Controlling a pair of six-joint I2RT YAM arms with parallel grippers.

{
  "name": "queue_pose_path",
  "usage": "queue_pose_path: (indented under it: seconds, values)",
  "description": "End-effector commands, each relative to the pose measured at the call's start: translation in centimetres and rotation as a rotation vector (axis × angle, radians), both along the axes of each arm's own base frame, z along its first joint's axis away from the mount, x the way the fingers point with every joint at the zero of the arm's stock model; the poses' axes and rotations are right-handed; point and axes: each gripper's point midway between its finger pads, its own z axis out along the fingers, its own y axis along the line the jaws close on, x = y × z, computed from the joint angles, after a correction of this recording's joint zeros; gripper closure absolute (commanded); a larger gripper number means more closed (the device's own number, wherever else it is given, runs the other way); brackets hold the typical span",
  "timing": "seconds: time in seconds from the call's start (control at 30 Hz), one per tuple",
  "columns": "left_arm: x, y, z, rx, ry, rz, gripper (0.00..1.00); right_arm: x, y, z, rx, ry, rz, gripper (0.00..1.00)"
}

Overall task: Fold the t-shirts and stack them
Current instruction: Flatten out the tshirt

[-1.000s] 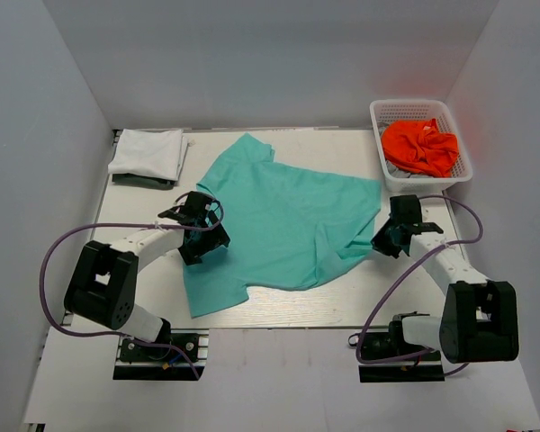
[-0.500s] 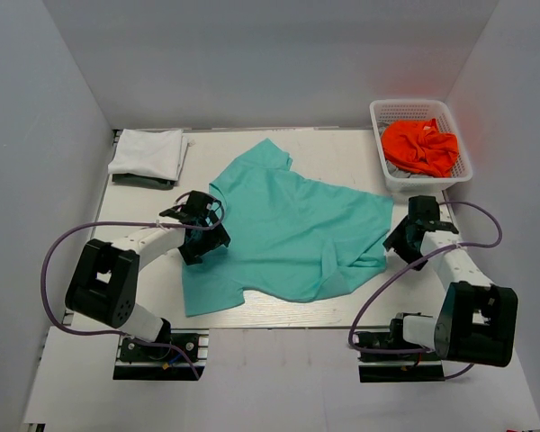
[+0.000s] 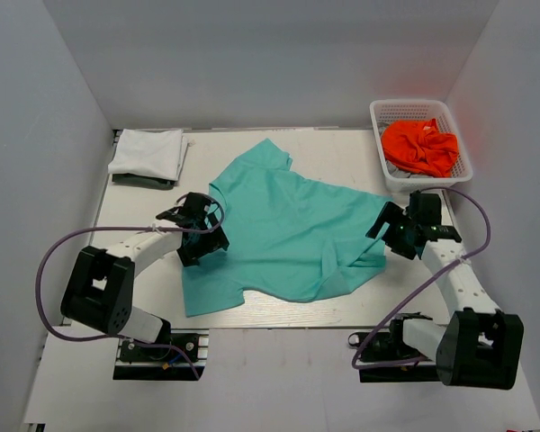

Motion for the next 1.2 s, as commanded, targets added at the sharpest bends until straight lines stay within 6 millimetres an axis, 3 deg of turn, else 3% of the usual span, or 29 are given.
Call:
queue_pose_path:
  seconds: [0.0, 0.03, 0.13, 0.17, 0.27, 0.3, 0.37, 0.4, 0.5, 0.53, 0.57, 0.6, 0.63, 0.67, 0.7, 0.73, 0.77, 0.8, 0.87, 0.9, 0.97, 1.03, 1.07, 1.13, 1.17]
  values:
    - [1.5, -0.4, 3.6, -0.021, -0.103, -0.052, 0.00, 3.0, 1.3, 1.2, 0.034, -0.060, 0.075, 0.10]
    - [2.9, -0.8, 5.2, -0.033, -0.162, -0.048, 0.00, 3.4, 1.5, 0.9, 0.041, -0.058, 0.078, 0.10]
    - [6.2, -1.6, 6.9, -0.036, -0.252, -0.071, 0.00, 5.1, 1.0, -0.5, 0.025, -0.015, 0.054, 0.10]
    - [7.0, -1.8, 7.0, -0.025, -0.259, -0.094, 0.00, 5.5, 2.1, -1.0, 0.022, 0.004, 0.083, 0.10]
    - [10.2, -3.7, 6.3, -0.040, -0.256, -0.146, 0.00, 7.7, 2.6, -1.5, 0.003, 0.002, 0.106, 0.10]
    - [12.1, -4.6, 7.1, -0.059, -0.291, -0.150, 0.00, 8.8, 3.0, -1.2, 0.000, -0.011, 0.118, 0.10]
    - [13.8, -5.4, 6.0, -0.057, -0.284, -0.177, 0.00, 9.2, 3.3, -2.7, -0.015, 0.043, 0.118, 0.10]
    - [15.6, -5.9, 4.8, -0.046, -0.273, -0.173, 0.00, 10.4, 3.6, -2.7, -0.019, 0.044, 0.122, 0.10]
    - [18.7, -6.0, 1.8, 0.031, -0.200, -0.163, 0.00, 11.4, 4.2, -4.3, -0.037, 0.091, 0.135, 0.10]
    - [19.4, -6.3, 1.2, 0.039, -0.190, -0.172, 0.00, 11.4, 3.9, -5.4, -0.056, 0.124, 0.126, 0.10]
    - [20.3, -6.3, 0.6, 0.054, -0.190, -0.164, 0.00, 12.3, 4.1, -5.0, -0.057, 0.117, 0.125, 0.10]
    - [22.0, -6.7, 1.3, 0.058, -0.221, -0.166, 0.00, 12.3, 3.9, -6.2, -0.081, 0.151, 0.117, 0.10]
    - [22.2, -5.7, 0.5, 0.083, -0.183, -0.157, 0.00, 13.0, 3.8, -6.6, -0.093, 0.170, 0.114, 0.10]
    - [23.7, -5.9, -0.2, 0.100, -0.173, -0.151, 0.00, 13.8, 4.0, -6.3, -0.089, 0.167, 0.115, 0.10]
    - [24.4, -4.4, -0.8, 0.156, -0.161, -0.117, 0.00, 13.8, 4.1, -7.3, -0.095, 0.205, 0.125, 0.10]
    - [25.0, -3.5, -1.6, 0.196, -0.134, -0.097, 0.00, 15.6, 4.8, -6.9, -0.081, 0.184, 0.142, 0.10]
    - [24.9, -2.3, -1.7, 0.231, -0.118, -0.076, 0.00, 16.0, 5.0, -7.0, -0.086, 0.187, 0.154, 0.10]
    - [25.8, -2.0, -2.3, 0.264, -0.116, -0.064, 0.00, 15.9, 5.3, -9.2, -0.095, 0.237, 0.173, 0.10]
    - [26.5, -0.4, -2.4, 0.283, -0.082, -0.036, 0.00, 19.3, 6.2, -7.3, -0.100, 0.165, 0.194, 0.10]
    - [26.2, 0.4, -3.6, 0.298, -0.048, -0.020, 0.00, 19.1, 6.1, -9.2, -0.109, 0.220, 0.199, 0.10]
    - [26.0, 2.1, -3.5, 0.288, -0.019, 0.053, 0.00, 22.7, 6.9, -6.7, -0.107, 0.138, 0.213, 0.10]
    - [25.6, 3.1, -4.2, 0.284, 0.004, 0.094, 0.00, 24.7, 7.0, -6.2, -0.118, 0.106, 0.229, 0.10]
    - [25.9, 3.7, -3.0, 0.275, -0.029, 0.111, 0.00, 26.9, 8.0, -3.7, -0.095, 0.026, 0.258, 0.10]
    - [26.6, 3.1, -1.4, 0.239, -0.083, 0.097, 0.00, 27.7, 9.0, -2.0, -0.090, -0.029, 0.328, 0.10]
    - [27.3, 2.9, 0.8, 0.226, -0.139, 0.076, 0.00, 27.9, 9.8, -1.1, -0.113, -0.061, 0.375, 0.10]
